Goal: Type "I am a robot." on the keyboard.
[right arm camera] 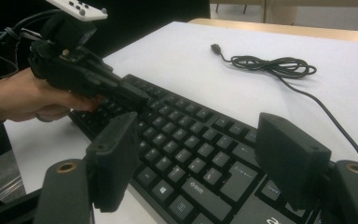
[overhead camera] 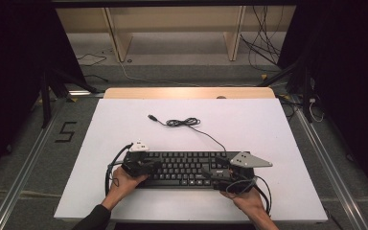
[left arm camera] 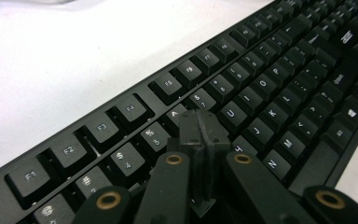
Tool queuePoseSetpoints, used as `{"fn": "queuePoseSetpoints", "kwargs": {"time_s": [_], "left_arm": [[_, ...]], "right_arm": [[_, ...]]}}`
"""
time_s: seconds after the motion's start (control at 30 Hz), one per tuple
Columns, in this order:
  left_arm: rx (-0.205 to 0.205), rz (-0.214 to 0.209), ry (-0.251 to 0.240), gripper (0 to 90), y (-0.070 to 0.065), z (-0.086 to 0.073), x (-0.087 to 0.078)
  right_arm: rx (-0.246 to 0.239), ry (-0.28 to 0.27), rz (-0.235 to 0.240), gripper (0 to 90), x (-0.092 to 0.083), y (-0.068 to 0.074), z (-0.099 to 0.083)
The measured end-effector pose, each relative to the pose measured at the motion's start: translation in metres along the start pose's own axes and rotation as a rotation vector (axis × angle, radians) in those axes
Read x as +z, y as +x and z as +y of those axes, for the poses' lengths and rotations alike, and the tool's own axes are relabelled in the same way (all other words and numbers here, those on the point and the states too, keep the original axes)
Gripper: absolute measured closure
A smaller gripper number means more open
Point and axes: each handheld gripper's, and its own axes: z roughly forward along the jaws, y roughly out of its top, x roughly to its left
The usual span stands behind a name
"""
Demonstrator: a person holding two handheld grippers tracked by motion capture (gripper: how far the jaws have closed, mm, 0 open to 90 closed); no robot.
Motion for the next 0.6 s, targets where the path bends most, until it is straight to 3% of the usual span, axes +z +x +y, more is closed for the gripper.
{"fn": "queuePoseSetpoints", "kwargs": {"time_s": [0.17, 0.3, 0.6], "left_arm": [[0.006, 0.018, 0.019, 89.0, 0.0008, -0.0001, 0.0018], [-0.017, -0.008, 0.011, 89.2, 0.0045, -0.0021, 0.0021], [-0.005, 0.005, -0.012, 88.6, 0.0013, -0.0019, -0.0010]], "right_arm": [[-0.001, -0.001, -0.001, 31.4, -0.0005, -0.0003, 0.0002], [-0.005, 0.000, -0.001, 31.4, -0.0006, 0.0005, 0.0005], [-0.004, -0.006, -0.003, 31.5, -0.0015, 0.0003, 0.0015]]}}
